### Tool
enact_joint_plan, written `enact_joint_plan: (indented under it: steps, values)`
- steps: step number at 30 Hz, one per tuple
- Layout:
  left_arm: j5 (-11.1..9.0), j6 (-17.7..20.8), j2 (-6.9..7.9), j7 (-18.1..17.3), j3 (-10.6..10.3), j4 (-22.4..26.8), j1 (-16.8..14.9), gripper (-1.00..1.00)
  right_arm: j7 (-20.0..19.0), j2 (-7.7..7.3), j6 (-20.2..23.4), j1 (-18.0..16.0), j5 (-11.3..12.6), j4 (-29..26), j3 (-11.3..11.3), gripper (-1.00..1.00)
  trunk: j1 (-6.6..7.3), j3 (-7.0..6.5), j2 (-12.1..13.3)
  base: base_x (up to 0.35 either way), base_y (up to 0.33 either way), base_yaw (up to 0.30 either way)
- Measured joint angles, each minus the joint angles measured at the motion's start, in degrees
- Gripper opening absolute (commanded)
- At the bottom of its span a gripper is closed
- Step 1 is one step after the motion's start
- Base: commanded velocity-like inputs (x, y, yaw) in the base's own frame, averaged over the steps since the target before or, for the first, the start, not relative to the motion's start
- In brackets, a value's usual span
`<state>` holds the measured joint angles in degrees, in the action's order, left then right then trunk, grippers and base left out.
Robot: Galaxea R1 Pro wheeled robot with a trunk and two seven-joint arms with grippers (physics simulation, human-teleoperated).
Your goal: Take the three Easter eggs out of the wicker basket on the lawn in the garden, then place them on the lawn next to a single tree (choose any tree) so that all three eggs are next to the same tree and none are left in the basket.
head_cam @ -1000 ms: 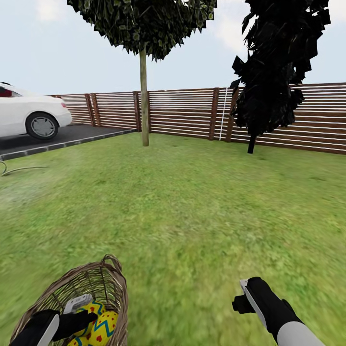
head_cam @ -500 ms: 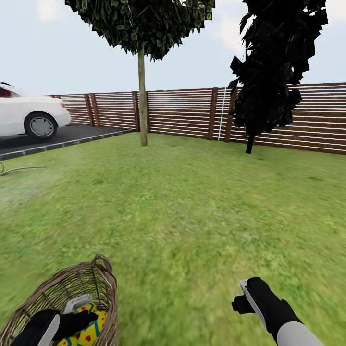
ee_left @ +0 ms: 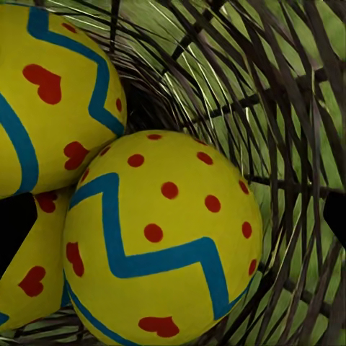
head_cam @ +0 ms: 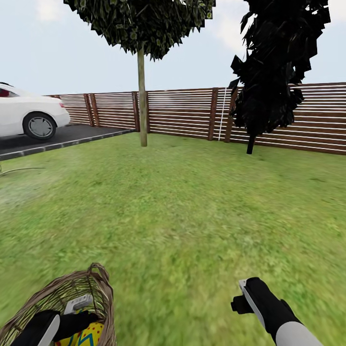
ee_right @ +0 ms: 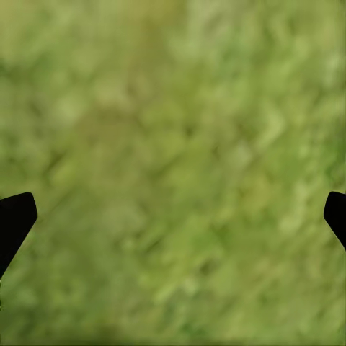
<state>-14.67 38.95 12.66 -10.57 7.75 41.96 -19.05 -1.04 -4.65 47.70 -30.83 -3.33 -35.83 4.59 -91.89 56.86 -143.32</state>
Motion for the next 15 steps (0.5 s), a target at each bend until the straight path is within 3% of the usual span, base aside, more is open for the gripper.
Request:
enact_joint_plan:
  steps: [6,15]
  values:
    - [0.0,0.0,0.0,0.0,0.0,0.0,0.0,1.0,0.0,0.08,0.0,0.0,0.0,0.0,0.0,1.0,0.0,0.0,0.0,0.001,0.0,0.0]
    - [0.0,0.0,-0.04,0.1,0.1,0.0,0.0,1.0,0.0,0.06,0.0,0.0,0.0,0.0,0.0,1.0,-0.23,1.99,-0.1,0.0,0.0,0.0]
